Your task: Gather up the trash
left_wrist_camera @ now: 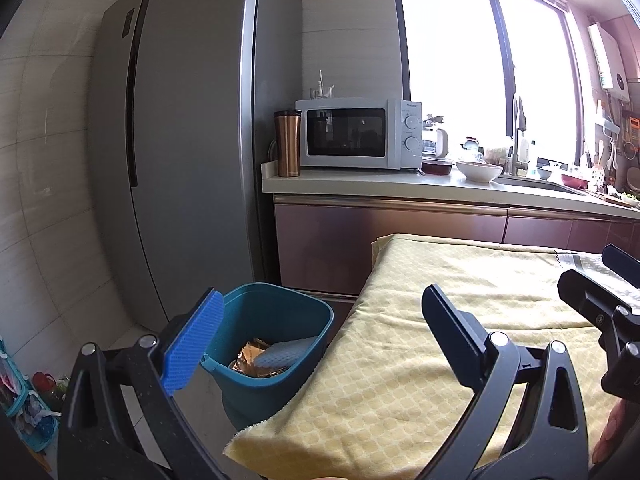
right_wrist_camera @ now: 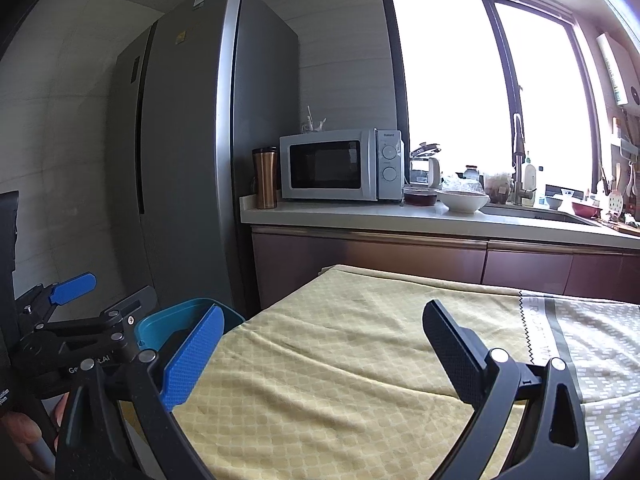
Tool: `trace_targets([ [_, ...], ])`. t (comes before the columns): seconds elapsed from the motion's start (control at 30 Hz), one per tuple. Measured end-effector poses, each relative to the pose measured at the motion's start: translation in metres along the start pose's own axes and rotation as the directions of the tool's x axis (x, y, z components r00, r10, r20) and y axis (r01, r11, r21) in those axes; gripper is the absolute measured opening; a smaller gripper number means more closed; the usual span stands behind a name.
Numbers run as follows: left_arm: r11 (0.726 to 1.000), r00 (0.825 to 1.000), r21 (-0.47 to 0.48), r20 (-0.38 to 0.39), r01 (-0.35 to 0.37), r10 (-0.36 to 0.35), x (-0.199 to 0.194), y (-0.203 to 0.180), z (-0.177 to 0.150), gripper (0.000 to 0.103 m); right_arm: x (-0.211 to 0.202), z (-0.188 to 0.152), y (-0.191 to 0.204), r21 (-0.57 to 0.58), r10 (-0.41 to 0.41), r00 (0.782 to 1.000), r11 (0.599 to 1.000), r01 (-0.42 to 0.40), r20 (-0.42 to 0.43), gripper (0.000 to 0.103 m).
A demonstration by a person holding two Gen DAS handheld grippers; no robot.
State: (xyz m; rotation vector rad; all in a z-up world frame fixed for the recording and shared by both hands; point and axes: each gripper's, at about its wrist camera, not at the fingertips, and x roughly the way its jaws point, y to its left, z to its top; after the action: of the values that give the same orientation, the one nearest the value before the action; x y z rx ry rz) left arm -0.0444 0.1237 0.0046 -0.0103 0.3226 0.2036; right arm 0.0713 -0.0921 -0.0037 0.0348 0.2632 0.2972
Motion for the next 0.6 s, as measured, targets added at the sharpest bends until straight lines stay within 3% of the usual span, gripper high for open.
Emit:
trace_targets([
  [0.6,1.0,1.0,0.001,0.001,0.003,-0.003,0.0011,-0.0008,0.0003,0.097,-0.0015,-0.003,-0.0055,0.015,-0.007,1.0,1.0,0.007,-0.001,0.096],
])
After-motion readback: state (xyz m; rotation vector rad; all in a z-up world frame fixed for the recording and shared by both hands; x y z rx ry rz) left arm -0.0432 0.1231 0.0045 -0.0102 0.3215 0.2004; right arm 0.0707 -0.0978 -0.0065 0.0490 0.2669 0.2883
